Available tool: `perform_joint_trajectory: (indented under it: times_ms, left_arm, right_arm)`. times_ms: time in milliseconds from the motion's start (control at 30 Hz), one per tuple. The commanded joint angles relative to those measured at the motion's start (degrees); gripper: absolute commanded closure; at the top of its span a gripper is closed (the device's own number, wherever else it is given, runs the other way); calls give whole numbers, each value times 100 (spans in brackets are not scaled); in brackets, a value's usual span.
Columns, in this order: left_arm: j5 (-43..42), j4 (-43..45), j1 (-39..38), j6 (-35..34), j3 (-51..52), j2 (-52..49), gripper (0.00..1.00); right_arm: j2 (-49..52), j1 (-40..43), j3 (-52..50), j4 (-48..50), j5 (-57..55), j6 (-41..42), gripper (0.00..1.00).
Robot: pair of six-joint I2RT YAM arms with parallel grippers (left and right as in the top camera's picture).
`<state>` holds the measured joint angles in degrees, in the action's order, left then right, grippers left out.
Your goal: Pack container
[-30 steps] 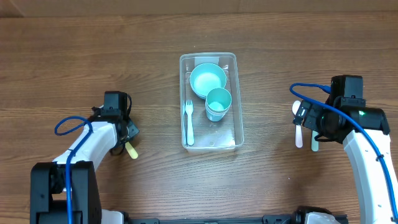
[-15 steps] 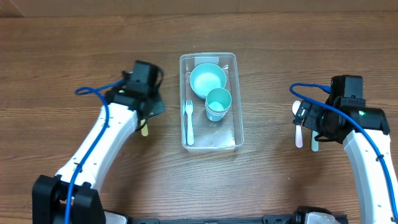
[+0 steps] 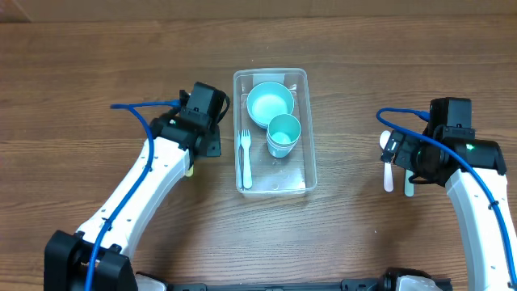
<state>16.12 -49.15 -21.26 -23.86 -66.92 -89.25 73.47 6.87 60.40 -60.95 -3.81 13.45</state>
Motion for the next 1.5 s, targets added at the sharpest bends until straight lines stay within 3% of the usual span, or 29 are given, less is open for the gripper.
perform_joint_trajectory:
  times_ms: [0, 200, 333, 433, 567, 867, 1467]
  left_arm:
    - [203, 1513, 114, 116, 1027, 44, 39]
    - [247, 3445, 739, 365, 2070, -396, 40]
    - [-398, 4374, 975, 1543, 2085, -1182, 39]
    - [-573, 4664, 973, 1729, 2083, -1550, 39]
    - [-568, 4666, 966, 1768, 2079, -1534, 40]
    - [-544, 4898, 966, 2159, 2079, -1537, 71]
    - [-439, 4763, 966, 2153, 1875, -1239, 92]
  right_arm:
    - [-15, 28, 20, 26, -13, 2, 0]
    - [-15, 28, 20, 26, -13, 2, 0]
    - [-15, 28, 20, 26, -13, 2, 0]
    - [-15, 28, 20, 26, -13, 2, 0]
    - [-15, 28, 20, 26, -13, 2, 0]
    - [-15, 28, 20, 26, -13, 2, 0]
    - [-15, 28, 20, 26, -13, 2, 0]
